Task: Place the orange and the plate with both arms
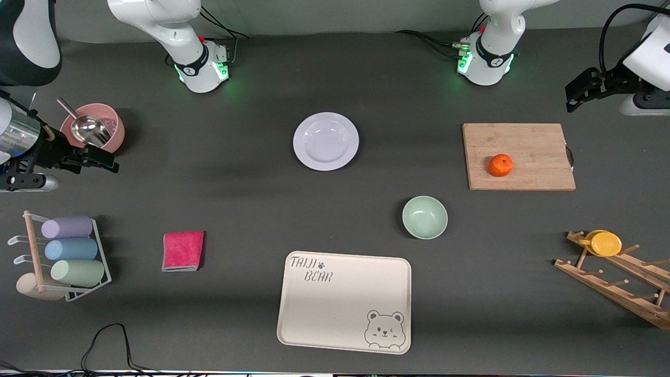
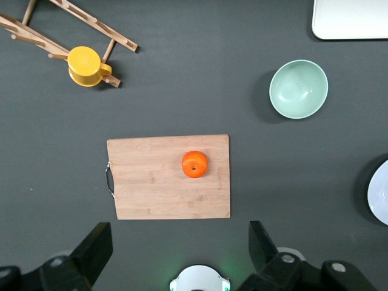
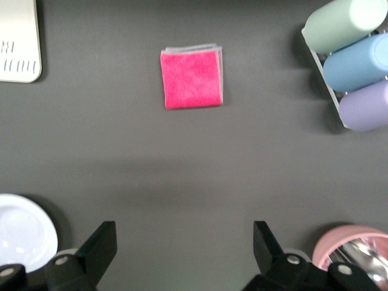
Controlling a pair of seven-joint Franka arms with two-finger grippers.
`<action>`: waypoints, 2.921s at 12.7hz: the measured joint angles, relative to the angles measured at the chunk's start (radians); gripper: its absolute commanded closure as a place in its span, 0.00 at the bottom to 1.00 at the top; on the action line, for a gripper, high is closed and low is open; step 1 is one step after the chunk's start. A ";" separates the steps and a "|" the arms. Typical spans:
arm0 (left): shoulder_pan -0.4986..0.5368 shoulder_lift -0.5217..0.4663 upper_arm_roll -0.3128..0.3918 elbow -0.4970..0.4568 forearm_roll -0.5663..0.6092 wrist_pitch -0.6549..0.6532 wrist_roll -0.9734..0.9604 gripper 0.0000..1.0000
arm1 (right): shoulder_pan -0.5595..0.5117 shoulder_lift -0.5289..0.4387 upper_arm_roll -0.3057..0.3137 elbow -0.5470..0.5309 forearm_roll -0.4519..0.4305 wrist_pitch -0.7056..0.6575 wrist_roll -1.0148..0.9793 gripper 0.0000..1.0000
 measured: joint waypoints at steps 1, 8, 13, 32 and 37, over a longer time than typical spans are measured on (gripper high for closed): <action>0.000 0.003 0.000 0.001 -0.001 -0.002 -0.001 0.00 | 0.000 -0.001 -0.001 0.022 0.000 -0.028 -0.004 0.00; 0.003 -0.027 0.002 -0.153 -0.010 0.047 -0.001 0.00 | -0.001 -0.018 -0.006 0.052 -0.001 -0.071 -0.028 0.00; -0.022 -0.245 -0.003 -0.744 -0.082 0.468 -0.001 0.00 | 0.002 -0.005 -0.006 0.051 -0.001 -0.088 -0.028 0.00; -0.072 0.049 0.007 -1.281 -0.091 1.357 0.032 1.00 | -0.024 0.420 -0.009 0.052 0.581 0.076 -0.022 0.00; -0.071 -0.028 0.007 -1.256 -0.091 1.238 0.032 0.00 | -0.011 0.423 -0.009 -0.082 0.760 0.150 -0.023 0.00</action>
